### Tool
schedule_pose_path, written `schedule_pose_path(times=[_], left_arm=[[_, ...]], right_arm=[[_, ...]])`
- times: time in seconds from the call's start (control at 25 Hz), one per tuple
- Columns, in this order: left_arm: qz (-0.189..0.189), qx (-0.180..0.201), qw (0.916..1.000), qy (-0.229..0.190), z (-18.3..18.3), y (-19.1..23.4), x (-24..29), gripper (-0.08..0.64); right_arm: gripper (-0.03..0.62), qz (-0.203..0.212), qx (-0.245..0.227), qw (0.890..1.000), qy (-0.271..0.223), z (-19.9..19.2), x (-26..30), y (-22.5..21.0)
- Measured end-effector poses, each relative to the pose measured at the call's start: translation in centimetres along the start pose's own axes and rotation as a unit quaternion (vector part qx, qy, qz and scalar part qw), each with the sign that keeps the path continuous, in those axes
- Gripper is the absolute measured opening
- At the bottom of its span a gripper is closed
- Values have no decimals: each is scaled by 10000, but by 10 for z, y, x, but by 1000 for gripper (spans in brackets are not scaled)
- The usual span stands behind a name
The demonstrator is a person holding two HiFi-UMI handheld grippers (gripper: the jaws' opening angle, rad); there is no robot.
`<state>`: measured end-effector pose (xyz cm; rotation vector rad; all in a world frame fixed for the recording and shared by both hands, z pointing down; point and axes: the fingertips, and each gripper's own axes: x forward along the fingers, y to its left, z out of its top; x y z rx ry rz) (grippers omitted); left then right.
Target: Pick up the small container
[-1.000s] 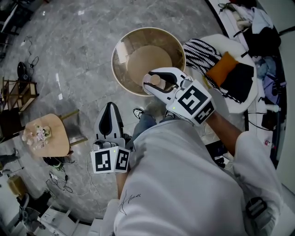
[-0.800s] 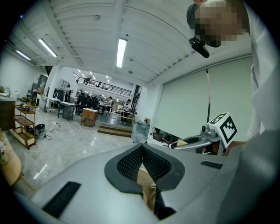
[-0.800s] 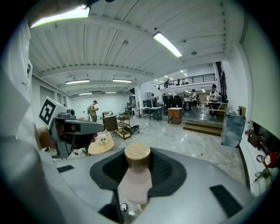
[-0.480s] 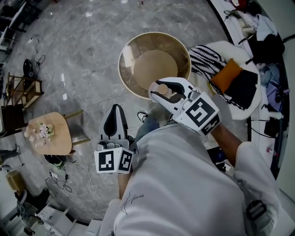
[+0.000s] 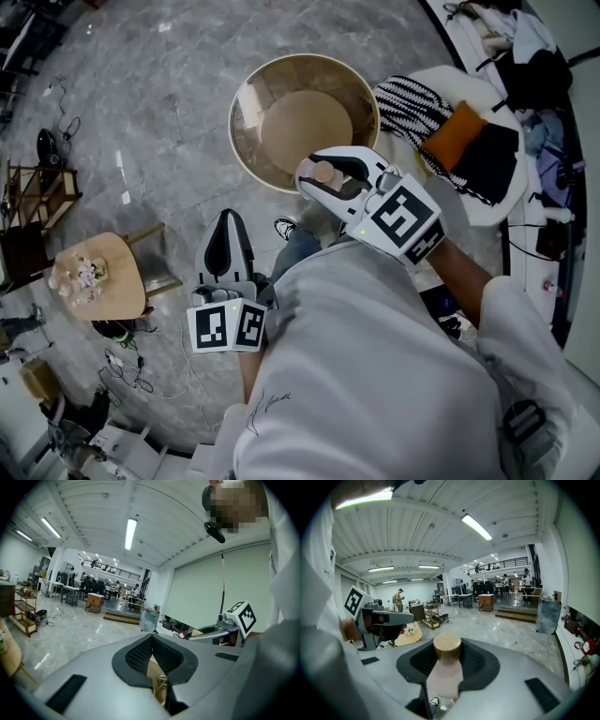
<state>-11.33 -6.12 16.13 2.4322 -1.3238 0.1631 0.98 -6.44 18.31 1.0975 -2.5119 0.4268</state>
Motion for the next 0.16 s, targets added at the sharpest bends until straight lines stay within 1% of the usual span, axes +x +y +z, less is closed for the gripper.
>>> schedule_pose_path(times=[0.16], left_arm=[[-14,-22,10000,-15,1,0,4,17]], right_arm=[[137,-4,-5,10000,-1,1,2,-4]])
